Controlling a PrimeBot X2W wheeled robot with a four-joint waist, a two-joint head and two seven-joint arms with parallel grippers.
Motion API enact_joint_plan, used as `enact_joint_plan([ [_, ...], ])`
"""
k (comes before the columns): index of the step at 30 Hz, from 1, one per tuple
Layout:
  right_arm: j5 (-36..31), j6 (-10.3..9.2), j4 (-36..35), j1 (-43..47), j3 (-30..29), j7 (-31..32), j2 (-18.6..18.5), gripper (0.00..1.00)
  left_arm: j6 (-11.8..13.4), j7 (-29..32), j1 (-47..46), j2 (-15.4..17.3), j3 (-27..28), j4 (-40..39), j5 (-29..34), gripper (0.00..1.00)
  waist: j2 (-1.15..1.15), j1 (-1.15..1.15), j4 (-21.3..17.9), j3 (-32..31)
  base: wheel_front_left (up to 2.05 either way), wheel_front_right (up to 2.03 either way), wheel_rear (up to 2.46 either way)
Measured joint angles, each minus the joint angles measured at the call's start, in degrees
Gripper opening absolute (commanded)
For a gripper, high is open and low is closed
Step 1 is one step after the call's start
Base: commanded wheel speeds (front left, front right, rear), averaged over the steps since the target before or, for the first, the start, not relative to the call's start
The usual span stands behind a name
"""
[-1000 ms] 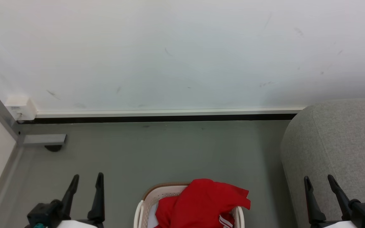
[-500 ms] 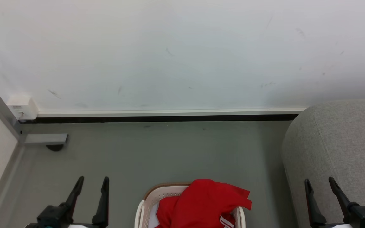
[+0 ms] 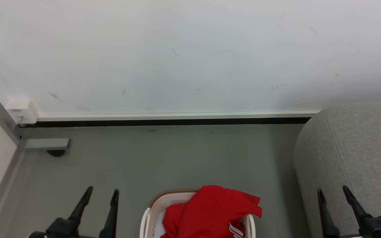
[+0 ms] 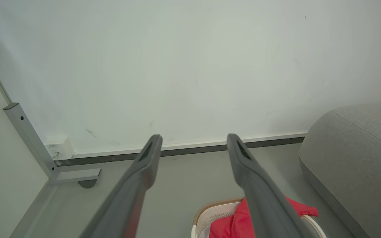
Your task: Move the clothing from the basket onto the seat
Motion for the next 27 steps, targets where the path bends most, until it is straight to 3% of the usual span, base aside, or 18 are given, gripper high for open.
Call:
enact_joint_plan([
  [15,0.2,0.0,-2.0,-2.0,0.4,-0.3,0.4,1.0,-0.9,-0.4,-2.2,-0.6,0.3,0.4,1.2,1.0,0.0,0.0,-4.3,3.3,0.0,0.0,0.0],
  [20,0.5,0.0,-4.2,-4.8,0.3,-0.3,0.5,1.0,-1.1,-0.4,-8.1,-0.8,-3.3,2.3,2.7,1.0,0.0,0.0,-6.3,8.0,0.0,0.0,0.0],
  [27,0.8,0.0,-9.0,-10.3,0.7,-0.5,0.8,1.0,-1.3,-0.4,-19.9,0.3,-10.0,13.2,5.4,1.0,0.0,0.01,-9.4,17.3,0.0,0.0,0.0],
])
